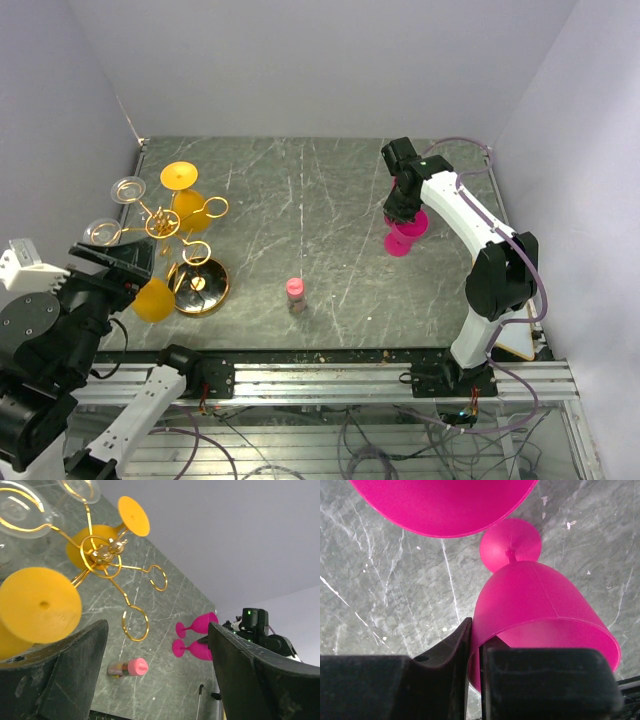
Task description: Take the wine glass off the wine glass rack
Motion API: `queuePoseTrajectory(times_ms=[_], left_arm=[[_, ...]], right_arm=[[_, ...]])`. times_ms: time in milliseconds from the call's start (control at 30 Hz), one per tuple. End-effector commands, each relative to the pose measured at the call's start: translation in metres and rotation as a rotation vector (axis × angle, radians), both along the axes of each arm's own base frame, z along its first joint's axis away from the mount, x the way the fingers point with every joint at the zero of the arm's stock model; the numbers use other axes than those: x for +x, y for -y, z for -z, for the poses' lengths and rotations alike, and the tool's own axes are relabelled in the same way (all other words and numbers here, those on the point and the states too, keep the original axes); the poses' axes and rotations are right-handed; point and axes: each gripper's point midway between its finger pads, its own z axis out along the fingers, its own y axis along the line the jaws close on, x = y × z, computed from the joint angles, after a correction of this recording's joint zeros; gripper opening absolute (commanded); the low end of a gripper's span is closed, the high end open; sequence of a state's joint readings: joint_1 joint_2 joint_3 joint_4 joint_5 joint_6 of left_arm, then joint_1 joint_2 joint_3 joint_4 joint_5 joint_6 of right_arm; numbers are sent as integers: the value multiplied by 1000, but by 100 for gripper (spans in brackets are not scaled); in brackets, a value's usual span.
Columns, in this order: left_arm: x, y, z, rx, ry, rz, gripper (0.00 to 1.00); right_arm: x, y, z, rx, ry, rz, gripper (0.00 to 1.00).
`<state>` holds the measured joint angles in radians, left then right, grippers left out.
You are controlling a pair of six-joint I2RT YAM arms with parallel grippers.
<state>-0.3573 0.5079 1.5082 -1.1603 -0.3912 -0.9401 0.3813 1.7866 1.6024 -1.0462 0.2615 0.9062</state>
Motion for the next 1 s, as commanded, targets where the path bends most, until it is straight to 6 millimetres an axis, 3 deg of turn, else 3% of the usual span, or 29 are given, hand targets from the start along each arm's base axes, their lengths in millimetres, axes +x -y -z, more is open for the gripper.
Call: queuePoseTrajectory(times_ms=[0,300,400,567,733,967], left_arm=[[-10,-18,15,-49,-39,-102,88],[-16,-31,34,-97,-143,-201,83],[-18,-31,38,-131,-167,-215,79],[-19,-40,45,-149,-212,-291,75],[-13,-48,60,-157,-236,-370,68],[-12,-53,64,-197,-226,-421,72]], right_arm=[[5,3,-15,3,51,19,14],[4,10,-28,-21,85,27,46],[4,2,-36,17,110,-5,60],[5,4,-56,-11,159,2,81],[2,-7,-78,25,238,-58,97],[-4,2,-119,-70,364,-69,100]])
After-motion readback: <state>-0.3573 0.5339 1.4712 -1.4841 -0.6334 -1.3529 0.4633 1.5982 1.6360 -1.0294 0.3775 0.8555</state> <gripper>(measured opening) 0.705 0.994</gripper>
